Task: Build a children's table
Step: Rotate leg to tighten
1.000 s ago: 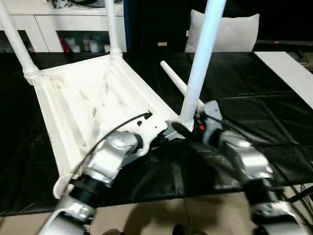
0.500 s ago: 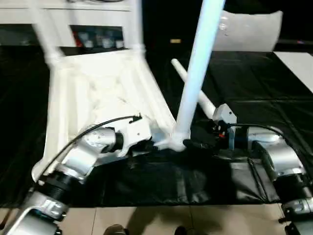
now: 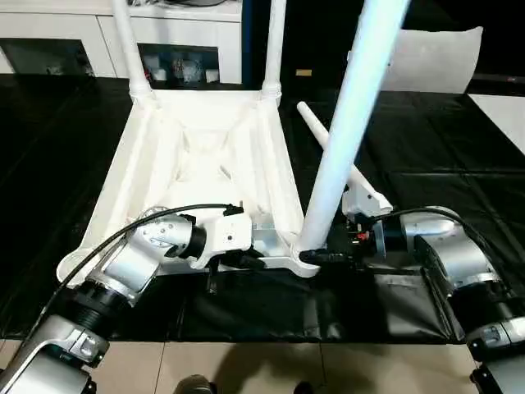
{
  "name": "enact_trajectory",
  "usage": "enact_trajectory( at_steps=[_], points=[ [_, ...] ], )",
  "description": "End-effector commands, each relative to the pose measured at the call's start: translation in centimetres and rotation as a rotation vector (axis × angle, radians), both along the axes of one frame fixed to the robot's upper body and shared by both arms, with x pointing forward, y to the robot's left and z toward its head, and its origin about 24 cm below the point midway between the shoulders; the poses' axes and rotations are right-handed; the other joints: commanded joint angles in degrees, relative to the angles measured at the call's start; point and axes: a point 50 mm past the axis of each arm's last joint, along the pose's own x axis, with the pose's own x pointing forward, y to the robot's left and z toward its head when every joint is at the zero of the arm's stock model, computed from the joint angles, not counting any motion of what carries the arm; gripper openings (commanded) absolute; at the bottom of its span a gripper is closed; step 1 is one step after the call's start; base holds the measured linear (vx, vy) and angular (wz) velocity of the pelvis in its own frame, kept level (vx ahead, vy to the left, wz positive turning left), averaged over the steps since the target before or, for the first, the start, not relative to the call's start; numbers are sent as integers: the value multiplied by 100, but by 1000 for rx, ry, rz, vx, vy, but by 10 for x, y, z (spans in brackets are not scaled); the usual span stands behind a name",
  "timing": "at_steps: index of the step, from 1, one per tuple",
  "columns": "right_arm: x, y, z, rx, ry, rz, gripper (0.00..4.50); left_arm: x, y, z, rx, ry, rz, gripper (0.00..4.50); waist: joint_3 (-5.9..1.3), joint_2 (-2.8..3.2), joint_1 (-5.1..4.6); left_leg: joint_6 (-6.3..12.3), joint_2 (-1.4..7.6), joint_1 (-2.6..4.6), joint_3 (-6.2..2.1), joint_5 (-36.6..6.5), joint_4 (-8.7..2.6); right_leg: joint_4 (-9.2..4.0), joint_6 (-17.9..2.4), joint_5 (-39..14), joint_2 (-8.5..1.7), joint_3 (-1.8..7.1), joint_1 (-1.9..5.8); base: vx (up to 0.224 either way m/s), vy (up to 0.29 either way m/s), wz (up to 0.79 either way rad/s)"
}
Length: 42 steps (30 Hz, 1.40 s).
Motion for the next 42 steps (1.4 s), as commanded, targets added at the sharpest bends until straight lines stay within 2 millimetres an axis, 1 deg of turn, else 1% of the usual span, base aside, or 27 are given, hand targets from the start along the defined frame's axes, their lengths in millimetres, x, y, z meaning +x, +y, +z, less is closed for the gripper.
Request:
enact_trajectory(
  at_steps=[1, 3, 5, 6, 10, 12, 14, 16, 17, 18, 19, 20, 21, 22, 24, 26, 27, 29, 30, 31, 32, 34, 36, 37, 39, 41, 42],
  points=[
    [0, -3, -3, -37, 12, 17, 338, -6, -6, -3, 51, 18, -103, 0, -407, -32, -31, 292, 148, 52, 12, -1289, -397, -336, -1092, -1872, -305, 293, 335, 0, 0, 0],
    [0, -3, -3, -37, 13, 19, 313, -6, -6, -3, 52, 19, -105, 0, -413, -31, -31, 304, 152, 49, 14, -1221, -394, -319, -1144, -1731, -299, 295, 337, 0, 0, 0],
    [0, -3, -3, -33, 15, 18, 313, -5, -6, -3, 50, 19, -106, 0, -417, -32, -28, 321, 152, 45, 19, -1176, -389, -308, -1170, -1654, -297, 296, 341, 0, 0, 0],
    [0, -3, -4, -32, 16, 18, 297, -5, -6, -3, 49, 19, -107, 0, -419, -34, -24, 327, 151, 48, 19, -1164, -385, -303, -1177, -1641, -297, 297, 340, 0, 0, 0],
    [-2, 1, -6, -14, 28, 16, 273, -5, -6, -4, 40, 23, -101, 0, -419, -43, -22, 309, 146, 44, 17, -1208, -384, -315, -1120, -1824, -304, 294, 342, 0, 0, 0],
    [-2, 2, -6, -2, 33, 13, 272, -5, -6, -4, 36, 23, -97, 0, -413, -48, -24, 296, 147, 46, 15, -1245, -388, -326, -1084, -1927, -304, 293, 337, 0, 0, 0],
    [-3, 5, -6, 28, 37, 6, 272, -5, -5, -3, 19, 25, -85, 0, -419, -49, -22, 290, 148, 48, 14, -1242, -386, -331, -1068, -1956, -308, 292, 340, 0, 0, 0],
    [-6, 15, -6, 122, 69, -34, 271, -6, -9, 0, -49, 41, -31, 0, -426, -51, -22, 281, 149, 46, 17, -1192, -386, -315, -1077, -1883, -301, 298, 347, 0, 0, 0],
    [-7, 17, -6, 136, 73, -42, 270, -6, -10, 1, -61, 45, -20, 0, -424, -51, -21, 278, 166, 34, 13, -1157, -397, -308, -1085, -1827, -309, 302, 352, 0, 0, 0],
    [-6, 25, -9, 179, 94, -120, 270, -5, -15, 2, -111, 55, 62, 0, -426, -33, -48, 238, 163, 39, 13, -1169, -402, -308, -1092, -1804, -292, 301, 339, 0, 0, 0],
    [-4, 31, -11, 195, 95, -180, 270, -3, -19, 1, -135, 58, 125, 0, -400, -36, -78, 186, 141, 22, -1, -1310, -416, -334, -1038, -2060, -290, 284, 341, 0, 0, 0],
    [-3, 32, -11, 196, 94, -197, 269, -3, -20, 1, -141, 59, 144, 0, -391, -36, -93, 131, 137, 29, -7, -1401, -425, -351, -973, -2269, -294, 277, 336, 0, 0, 0],
    [-1, 35, -12, 200, 92, -229, 269, -2, -22, 1, -153, 59, 179, 0, -384, -46, -129, 82, 117, 38, -12, -1533, -419, -401, -836, -2660, -300, 265, 329, 0, 0, 0],
    [3, 41, -14, 204, 91, -311, 269, 1, -27, 0, -182, 64, 259, 0, -376, -52, -139, 64, 104, 25, -25, -1560, -420, -424, -758, -2831, -305, 254, 333, 0, 0, 0],
    [7, 47, -16, 218, 106, -389, 269, 3, -31, -1, -188, 55, 326, 0, -374, -42, -237, -3, 76, 34, -39, -1674, -401, -512, -535, -3229, -305, 227, 311, 0, 0, 0],
    [11, 59, -18, 211, 104, -500, 269, 7, -41, -3, -204, 39, 453, 0, -380, -54, -318, 13, 79, 1, -53, -1699, -404, -511, -464, -3269, -294, 208, 326, 0, 0, 0],
    [11, 64, -20, 204, 102, -538, 269, 10, -46, -3, -216, 35, 503, 0, -377, -57, -370, 4, 68, 19, -49, -1711, -392, -539, -450, -3297, -281, 192, 299, 0, 0, 0],
    [11, 71, -20, 193, 90, -572, 269, 12, -52, -2, -238, 37, 558, 0, -382, -62, -395, 65, 49, 18, -52, -1720, -384, -579, -382, -3410, -288, 173, 304, 0, 0, 0],
    [11, 74, -20, 187, 77, -578, 269, 13, -55, -1, -246, 32, 582, 0, -383, -83, -391, 91, 37, 29, -45, -1735, -370, -597, -319, -3495, -284, 163, 285, 0, 0, 0],
    [11, 78, -19, 203, 64, -593, 269, 14, -59, 0, -246, 15, 601, 0, -390, -76, -383, 137, 33, 55, -37, -1714, -364, -618, -301, -3472, -290, 178, 266, 0, 0, 0],
    [11, 78, -19, 211, 61, -596, 304, 15, -60, 1, -246, 6, 603, 0, -398, -72, -377, 156, 36, 61, -36, -1695, -366, -609, -319, -3394, -291, 187, 266, 0, 0, 0],
    [11, 79, -18, 219, 54, -609, 339, 17, -61, 2, -242, -12, 612, 0, -420, -70, -370, 195, 50, 52, -38, -1682, -380, -571, -375, -3177, -273, 191, 277, 0, 0, 0],
    [11, 72, -16, 238, 28, -627, 357, 18, -57, 4, -220, -40, 600, 0, -437, -61, -351, 227, 63, 53, -28, -1633, -384, -537, -470, -2897, -273, 214, 283, 0, 0, 0],
    [11, 67, -14, 247, 14, -623, 357, 17, -54, 4, -205, -57, 581, 0, -446, -64, -337, 245, 69, 33, -24, -1531, -387, -512, -522, -2711, -277, 228, 297, 0, 0, 0],
    [11, 64, -13, 252, 8, -615, 384, 16, -52, 4, -196, -66, 566, 0, -457, -65, -325, 271, 77, 26, -19, -1439, -389, -474, -607, -2497, -276, 241, 312, 0, 0, 0],
    [11, 58, -12, 250, -8, -603, 390, 15, -49, 3, -185, -67, 553, 0, -457, -65, -320, 280, 79, 18, -10, -1385, -385, -452, -679, -2371, -274, 249, 321, 0, 0, 0],
    [10, 47, -10, 235, -48, -562, 410, 13, -43, 1, -162, -69, 511, 0, -458, -28, -305, 278, 82, 20, -16, -1363, -387, -443, -714, -2321, -280, 249, 330, 0, 0, 0]
  ],
)
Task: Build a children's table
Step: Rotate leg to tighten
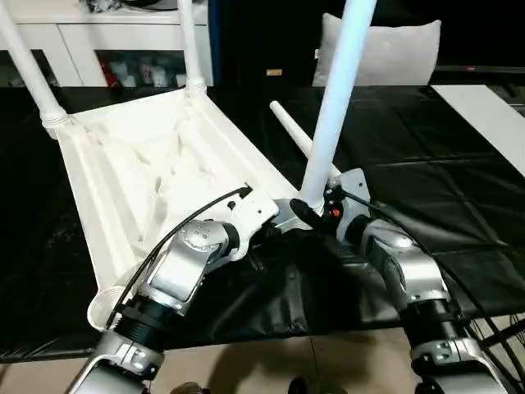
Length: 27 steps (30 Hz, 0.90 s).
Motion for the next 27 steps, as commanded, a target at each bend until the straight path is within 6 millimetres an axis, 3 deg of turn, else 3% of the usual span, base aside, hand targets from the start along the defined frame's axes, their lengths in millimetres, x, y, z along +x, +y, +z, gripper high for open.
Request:
enact_trajectory(
  at_steps=[1, 3, 6, 12, 18, 26, 27],
  points=[
    [-7, 9, 13, 12, -90, 181, 410, -1, 0, 7, 12, -57, -67, 0, -462, -24, 69, 290, 82, -14, -9, -1333, -375, -434, -724, -2261, -283, 232, 347, 0, 0, 0],
    [-9, -5, 16, -30, -117, 248, 431, -5, 7, 4, 45, -52, -133, 0, -460, 4, 95, 337, 89, -15, 2, -1317, -371, -404, -830, -2032, -280, 248, 353, 0, 0, 0],
    [-11, -23, 22, -64, -127, 331, 445, -10, 14, 2, 69, -40, -221, 0, -467, -3, 122, 402, 97, -9, 14, -1263, -357, -368, -968, -1777, -274, 257, 367, 0, 0, 0],
    [-15, -43, 25, -194, -97, 514, 445, -22, 26, 0, 117, 11, -453, 0, -457, -16, 210, 373, 124, 38, 18, -1319, -361, -348, -1087, -1862, -282, 267, 344, 0, 0, 0],
    [-19, -43, 26, -230, -77, 662, 445, -27, 32, -1, 148, 40, -575, 0, -434, -18, 303, 288, 144, 73, 23, -1503, -381, -361, -1046, -2064, -288, 277, 325, 0, 0, 0],
    [-18, -39, 22, -242, -43, 741, 445, -26, 37, -1, 175, 48, -642, 0, -431, -58, 322, 243, 133, 56, 16, -1513, -384, -360, -984, -2195, -298, 278, 342, 0, 0, 0],
    [-18, -38, 21, -236, -38, 750, 430, -25, 37, 0, 177, 49, -653, 0, -436, -62, 322, 243, 141, 54, 14, -1487, -384, -352, -989, -2158, -299, 278, 343, 0, 0, 0]
  ],
)
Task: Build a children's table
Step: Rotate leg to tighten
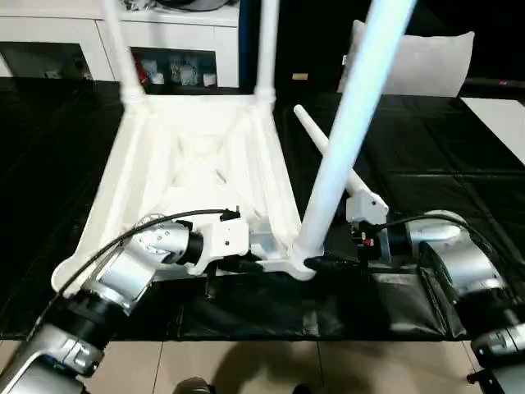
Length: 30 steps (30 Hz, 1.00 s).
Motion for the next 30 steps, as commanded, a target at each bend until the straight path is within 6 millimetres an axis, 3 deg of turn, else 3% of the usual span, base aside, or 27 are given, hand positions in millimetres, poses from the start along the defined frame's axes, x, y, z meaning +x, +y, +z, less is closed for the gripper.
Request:
enact_trajectory(
  at_steps=[1, 5, 6, 10, 12, 19, 22, 26, 27, 28, 29, 30],
  points=[
    [3, 1, 3, 5, 5, 24, 419, -5, -7, -3, 43, 16, -104, 0, -411, -29, -32, 248, 139, 38, 6, -1485, -400, -365, -1000, -2155, -296, 269, 301, 0, 0, 0],
    [4, 3, 3, 17, 19, 30, 407, -3, -8, -3, 42, 13, -113, 0, -417, -28, -29, 259, 138, 32, 8, -1431, -398, -348, -1024, -2057, -288, 269, 310, 0, 0, 0],
    [4, 4, 2, 20, 25, 33, 377, -3, -8, -2, 42, 12, -114, 0, -417, -31, -26, 263, 137, 34, 12, -1426, -396, -347, -1031, -2060, -288, 271, 307, 0, 0, 0],
    [4, 6, 1, 32, 43, 40, 364, -1, -8, -2, 40, 11, -114, 0, -406, -31, -22, 239, 136, 40, 9, -1514, -396, -369, -970, -2283, -294, 264, 303, 0, 0, 0],
    [3, 6, 0, 39, 52, 43, 326, -1, -7, -2, 36, 13, -115, 0, -405, -33, -24, 215, 139, 45, 2, -1549, -399, -379, -927, -2385, -299, 262, 298, 0, 0, 0],
    [1, 8, -4, 47, 86, 47, 276, 0, -6, -3, 31, 23, -104, 0, -396, -32, -26, 226, 141, 40, -1, -1539, -405, -378, -922, -2372, -294, 262, 294, 0, 0, 0],
    [-1, 17, -7, 97, 129, 2, 263, 1, -8, -2, -19, 50, -22, 0, -376, -17, -32, 196, 137, 46, 4, -1593, -416, -390, -916, -2452, -288, 265, 298, 0, 0, 0],
    [-3, 27, -11, 134, 156, -64, 253, 4, -11, 1, -65, 62, 91, 0, -339, -11, -102, 106, 119, 73, -33, -1933, -427, -469, -706, -3076, -296, 230, 269, 0, 0, 0],
    [3, 38, -15, 170, 154, -189, 251, 9, -19, 6, -132, 59, 230, 0, -333, -8, -120, 57, 118, 89, -39, -1974, -426, -481, -656, -3209, -299, 223, 261, 0, 0, 0],
    [4, 41, -15, 178, 154, -220, 251, 10, -21, 7, -147, 60, 261, 0, -311, -6, -142, 26, 95, 99, -47, -2051, -415, -531, -587, -3444, -288, 187, 230, 0, 0, 0],
    [4, 41, -15, 178, 154, -220, 251, 10, -21, 7, -147, 60, 261, 0, -311, -18, -166, 0, 78, 98, -53, -2094, -404, -563, -494, -3605, -293, 161, 236, 0, 0, 0],
    [8, 53, -15, 214, 170, -293, 251, 16, -30, 13, -224, 63, 412, 0, -317, -33, -219, -12, 54, 66, -84, -2152, -403, -601, -321, -3832, -299, 106, 274, 0, 0, 0]
  ],
)
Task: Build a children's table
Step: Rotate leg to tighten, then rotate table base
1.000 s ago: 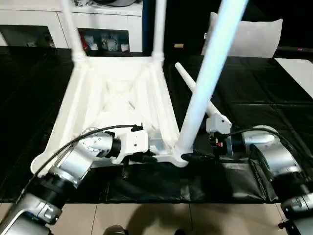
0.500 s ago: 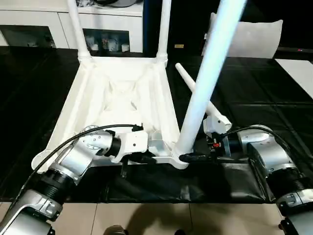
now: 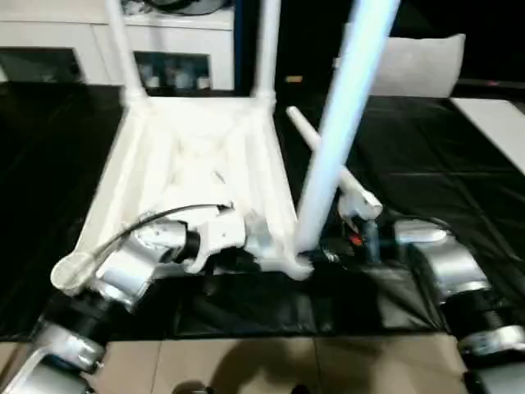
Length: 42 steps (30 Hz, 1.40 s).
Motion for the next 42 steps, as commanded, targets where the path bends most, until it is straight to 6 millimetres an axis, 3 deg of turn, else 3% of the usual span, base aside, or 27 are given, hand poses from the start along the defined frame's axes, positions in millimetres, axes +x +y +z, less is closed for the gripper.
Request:
enact_trajectory(
  at_steps=[1, 4, 6, 10, 12, 13, 14, 16, 17, 18, 21, 23, 24, 26, 27, 29, 33, 35, 38, 39, 40, 41, 42],
  points=[
    [1, 27, 0, 55, 23, -10, 251, 6, -27, 17, -121, -58, 98, 0, -317, -11, -41, -49, 74, 29, -64, -2163, -422, -575, -333, -3766, -291, 119, 252, 0, 0, 0],
    [6, 36, -1, 77, 50, -97, 250, 11, -34, 20, -166, -56, 214, 0, -330, -32, -166, 38, 27, 16, -87, -2218, -373, -662, -230, -3880, -287, 33, 242, 0, 0, 0],
    [19, 43, -2, 54, 79, -287, 248, 24, -44, 25, -199, -88, 393, 0, -352, -29, -241, 76, 40, -10, -106, -2200, -381, -676, -222, -3738, -294, -10, 271, 0, 0, 0],
    [28, 52, -3, 65, 105, -423, 243, 36, -51, 29, -200, -133, 536, 0, -376, -20, -284, 212, 39, -20, -70, -2019, -386, -655, -407, -3206, -293, 24, 250, 0, 0, 0],
    [29, 55, -3, 90, 122, -450, 243, 40, -53, 32, -197, -150, 573, 0, -422, -11, -244, 238, 58, -39, -71, -1774, -394, -578, -546, -2842, -313, 63, 291, 0, 0, 0],
    [29, 55, -4, 104, 125, -458, 277, 41, -53, 33, -185, -163, 578, 0, -430, 1, -225, 263, 77, -44, -52, -1614, -402, -531, -685, -2488, -306, 106, 282, 0, 0, 0],
    [29, 55, -4, 104, 125, -458, 311, 41, -53, 33, -185, -163, 578, 0, -430, 1, -225, 263, 77, -44, -52, -1614, -402, -531, -685, -2488, -306, 106, 282, 0, 0, 0],
    [28, 52, -2, 135, 122, -468, 317, 40, -50, 31, -137, -174, 548, 0, -500, -8, -152, 410, 88, -95, -19, -952, -372, -346, -1064, -1373, -300, 181, 330, 0, 0, 0],
    [27, 51, -2, 137, 122, -474, 324, 39, -49, 30, -125, -173, 541, 0, -505, -21, -156, 465, 81, -120, -12, -835, -361, -331, -1096, -1267, -294, 182, 338, 0, 0, 0],
    [27, 49, -3, 135, 120, -481, 338, 38, -48, 28, -114, -170, 536, 0, -503, -5, -121, 526, 84, -101, 9, -754, -350, -333, -1161, -1233, -304, 187, 321, 0, 0, 0],
    [26, 40, -2, 128, 94, -498, 362, 38, -45, 23, -84, -168, 541, 0, -501, -17, -32, 525, 73, -117, 37, -643, -324, -298, -1161, -1140, -300, 221, 334, 0, 0, 0],
    [24, 37, -1, 127, 82, -489, 375, 38, -44, 21, -75, -168, 546, 0, -534, 7, -22, 530, 80, -135, 16, -524, -322, -264, -1176, -1014, -309, 213, 378, 0, 0, 0],
    [19, 30, 2, 127, 56, -487, 385, 40, -40, 17, -37, -177, 563, 0, -532, -10, -18, 533, 84, -132, 20, -457, -317, -264, -1171, -910, -294, 215, 368, 0, 0, 0],
    [12, 21, 6, 135, 37, -488, 398, 41, -38, 16, -54, -169, 565, 0, -517, 2, 14, 571, 84, -111, 26, -459, -322, -275, -1148, -893, -276, 222, 354, 0, 0, 0],
    [7, 18, 9, 155, 44, -484, 406, 42, -38, 18, -81, -164, 566, 27, -520, 0, 37, 548, 88, -94, 23, -489, -325, -270, -1136, -892, -271, 226, 354, 0, 0, 0],
    [5, 17, 10, 160, 43, -483, 427, 41, -38, 19, -91, -164, 557, 55, -504, -22, 35, 488, 85, -107, 23, -646, -344, -294, -1090, -1141, -271, 216, 354, 0, 0, 0],
    [-1, 12, 15, 132, -20, -509, 447, 41, -32, 29, -170, -194, 566, 71, -479, 25, 83, 307, 91, -77, 24, -1014, -358, -385, -863, -1830, -290, 211, 301, 0, 0, 0],
    [-2, 12, 16, 134, -35, -516, 447, 42, -26, 29, -170, -196, 590, 71, -471, 14, 88, 251, 85, -69, 19, -1143, -368, -408, -792, -2022, -284, 196, 287, 0, 0, 0],
    [-2, 12, 17, 140, -27, -552, 447, 44, -8, 30, -145, -217, 642, 71, -456, 41, 87, 180, 63, -59, 5, -1310, -381, -455, -588, -2382, -267, 176, 268, 0, 0, 0],
    [-2, 14, 15, 103, -50, -538, 447, 46, 9, 36, -120, -252, 686, 71, -463, 67, 98, 147, 68, -40, -2, -1326, -381, -458, -556, -2388, -271, 178, 252, 0, 0, 0],
    [-3, 16, 13, 81, -48, -530, 447, 46, 18, 40, -97, -277, 702, 71, -462, 67, 86, 116, 78, -67, -17, -1348, -397, -439, -548, -2332, -267, 173, 270, 0, 0, 0],
    [-3, 16, 13, 78, -48, -529, 447, 46, 19, 40, -94, -280, 703, 71, -465, 107, 93, 88, 80, -66, -31, -1353, -403, -426, -555, -2289, -265, 170, 273, 0, 0, 0],
    [-4, 18, 11, 63, -31, -512, 447, 45, 28, 43, -64, -303, 711, 71, -465, 92, 76, 85, 72, -47, -15, -1389, -398, -440, -559, -2230, -251, 177, 252, 0, 0, 0]
  ],
)
